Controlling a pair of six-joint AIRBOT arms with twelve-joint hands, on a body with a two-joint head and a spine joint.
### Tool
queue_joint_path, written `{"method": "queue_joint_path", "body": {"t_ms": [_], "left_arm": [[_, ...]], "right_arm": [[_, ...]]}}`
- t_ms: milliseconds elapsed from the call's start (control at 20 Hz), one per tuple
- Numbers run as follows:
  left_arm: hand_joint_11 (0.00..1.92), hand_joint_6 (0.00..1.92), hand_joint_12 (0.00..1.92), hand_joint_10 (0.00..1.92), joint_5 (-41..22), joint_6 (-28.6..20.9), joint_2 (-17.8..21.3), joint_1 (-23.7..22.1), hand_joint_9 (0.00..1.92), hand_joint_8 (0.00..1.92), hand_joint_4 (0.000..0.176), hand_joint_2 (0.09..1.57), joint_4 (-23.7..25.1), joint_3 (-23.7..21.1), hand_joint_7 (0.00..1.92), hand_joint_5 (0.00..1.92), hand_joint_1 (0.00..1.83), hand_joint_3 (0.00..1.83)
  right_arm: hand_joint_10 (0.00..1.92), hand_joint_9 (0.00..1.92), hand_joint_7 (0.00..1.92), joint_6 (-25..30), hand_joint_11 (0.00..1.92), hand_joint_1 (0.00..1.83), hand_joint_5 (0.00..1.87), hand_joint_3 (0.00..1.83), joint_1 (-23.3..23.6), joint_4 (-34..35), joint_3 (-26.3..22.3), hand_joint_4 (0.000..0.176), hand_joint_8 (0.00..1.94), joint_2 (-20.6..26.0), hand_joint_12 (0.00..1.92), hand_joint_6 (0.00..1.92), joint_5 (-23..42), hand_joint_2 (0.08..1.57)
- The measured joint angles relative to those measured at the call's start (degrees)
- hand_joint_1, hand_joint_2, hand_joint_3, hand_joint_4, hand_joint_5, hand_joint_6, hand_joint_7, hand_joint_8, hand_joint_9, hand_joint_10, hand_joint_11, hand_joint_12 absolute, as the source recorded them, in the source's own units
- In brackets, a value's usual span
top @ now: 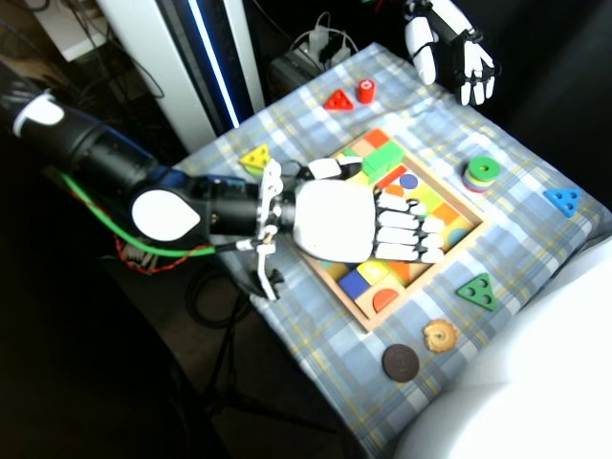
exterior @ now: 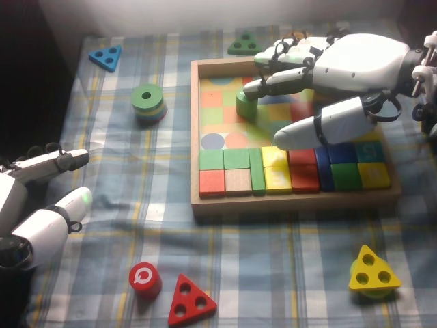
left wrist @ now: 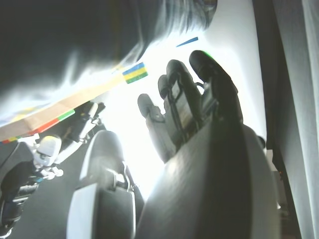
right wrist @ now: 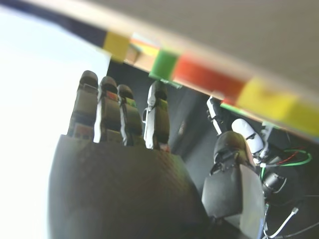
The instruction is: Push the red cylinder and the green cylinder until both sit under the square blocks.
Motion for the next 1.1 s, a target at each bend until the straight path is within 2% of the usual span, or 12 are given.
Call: {"method": "queue_joint_path", "body": {"t_ms": [50, 150, 250, 300, 350, 450, 550, 700, 750, 850, 950, 1100], "left_arm": [[0.00, 0.00, 0.69, 0.00, -0.04, 0.00, 0.00, 0.00, 0.44, 0.00, 0.085, 1.30, 0.07, 0.00, 0.47, 0.63, 0.57, 0.00], [0.00, 0.00, 0.69, 0.00, -0.02, 0.00, 0.00, 0.00, 0.44, 0.00, 0.083, 1.29, -0.02, 0.00, 0.47, 0.63, 0.57, 0.00], [0.00, 0.00, 0.67, 0.00, -0.02, 0.00, 0.00, 0.00, 0.44, 0.00, 0.093, 1.29, 0.00, 0.00, 0.47, 0.62, 0.58, 0.00], [0.00, 0.00, 0.71, 0.00, -0.02, 0.00, 0.00, 0.02, 0.44, 0.00, 0.097, 1.30, 0.00, 0.00, 0.47, 0.62, 0.55, 0.00], [0.00, 0.00, 0.69, 0.00, -0.02, 0.00, 0.00, 0.00, 0.43, 0.00, 0.098, 1.30, 0.00, 0.00, 0.46, 0.62, 0.56, 0.00], [0.00, 0.00, 0.63, 0.00, 0.04, 0.00, 0.00, 0.02, 0.41, 0.00, 0.101, 1.30, 0.02, 0.00, 0.46, 0.63, 0.55, 0.00], [0.00, 0.00, 0.61, 0.00, 0.35, 0.00, 0.00, 0.00, 0.40, 0.00, 0.094, 1.30, -0.11, 0.00, 0.45, 0.63, 0.57, 0.00], [0.00, 0.00, 0.60, 0.00, 1.05, -0.02, 0.00, 0.00, 0.41, 0.00, 0.095, 1.29, 0.09, 0.00, 0.45, 0.62, 0.57, 0.00], [0.00, 0.00, 0.61, 0.00, 1.16, -0.02, 0.00, 0.00, 0.41, 0.00, 0.096, 1.29, 0.07, 0.00, 0.45, 0.62, 0.56, 0.00], [0.00, 0.00, 0.63, 0.00, 1.16, -0.02, 0.00, 0.00, 0.42, 0.00, 0.083, 1.29, 0.11, 0.00, 0.46, 0.63, 0.58, 0.00], [0.00, 0.00, 0.65, 0.00, 1.18, -0.02, 0.00, 0.02, 0.41, 0.00, 0.096, 1.29, 0.02, 0.00, 0.45, 0.62, 0.56, 0.00], [0.00, 0.00, 0.69, 0.00, 1.20, -0.02, 0.00, 0.02, 0.41, 0.00, 0.088, 1.29, -0.02, 0.00, 0.45, 0.63, 0.59, 0.00]], "right_arm": [[0.00, 0.00, 0.00, 0.70, 0.00, 0.00, 0.30, 0.00, 0.02, -0.79, 0.07, 0.131, 0.00, 0.00, 0.00, 0.01, 0.09, 1.02], [0.00, 0.00, 0.00, 1.11, 0.00, 0.00, 0.33, 0.01, 0.02, -1.84, 0.04, 0.107, 0.00, 0.00, 0.00, 0.02, 0.39, 1.03], [0.00, 0.00, 0.00, 1.53, 0.00, 0.00, 0.34, 0.00, 0.02, -2.78, 0.04, 0.106, 0.00, 0.04, 0.00, 0.02, 0.39, 1.03], [0.00, 0.00, 0.00, 2.45, 0.00, 0.00, 0.33, 0.00, 0.07, -3.98, -0.09, 0.120, 0.00, 0.17, 0.00, 0.01, 0.24, 1.01], [0.00, 0.00, 0.00, 3.06, 0.00, 0.00, 0.34, 0.00, 0.07, -4.98, -0.57, 0.116, 0.00, 0.61, 0.00, 0.01, -0.20, 0.99], [0.00, 0.00, 0.00, 3.34, 0.00, 0.00, 0.34, 0.00, 0.07, -6.97, -2.86, 0.145, 0.00, 2.97, 0.00, 0.00, -0.90, 0.93], [0.00, 0.00, 0.00, 3.43, 0.00, 0.00, 0.35, 0.00, 0.04, -8.59, -5.22, 0.164, 0.00, 6.25, 0.00, 0.01, -1.70, 0.91], [0.00, 0.00, 0.00, 3.56, 0.00, 0.00, 0.36, 0.02, -0.72, -8.46, -7.74, 0.147, 0.00, 10.14, 0.00, 0.01, -3.34, 0.98], [0.00, 0.00, 0.01, 3.56, 0.00, 0.00, 0.37, 0.02, -0.96, -8.41, -8.79, 0.154, 0.00, 11.41, 0.00, 0.01, -3.69, 0.98], [0.00, 0.00, 0.00, 3.58, 0.00, 0.00, 0.34, 0.00, -1.66, -8.46, -10.80, 0.170, 0.00, 13.60, 0.00, 0.00, -4.02, 0.96], [0.00, 0.00, 0.00, 3.54, 0.00, 0.00, 0.33, 0.00, -2.36, -8.68, -12.63, 0.168, 0.00, 15.85, 0.00, 0.00, -4.35, 0.96], [0.00, 0.00, 0.00, 3.58, 0.00, 0.00, 0.33, 0.00, -3.13, -8.61, -14.05, 0.176, 0.00, 17.90, 0.00, 0.00, -4.79, 0.95]]}}
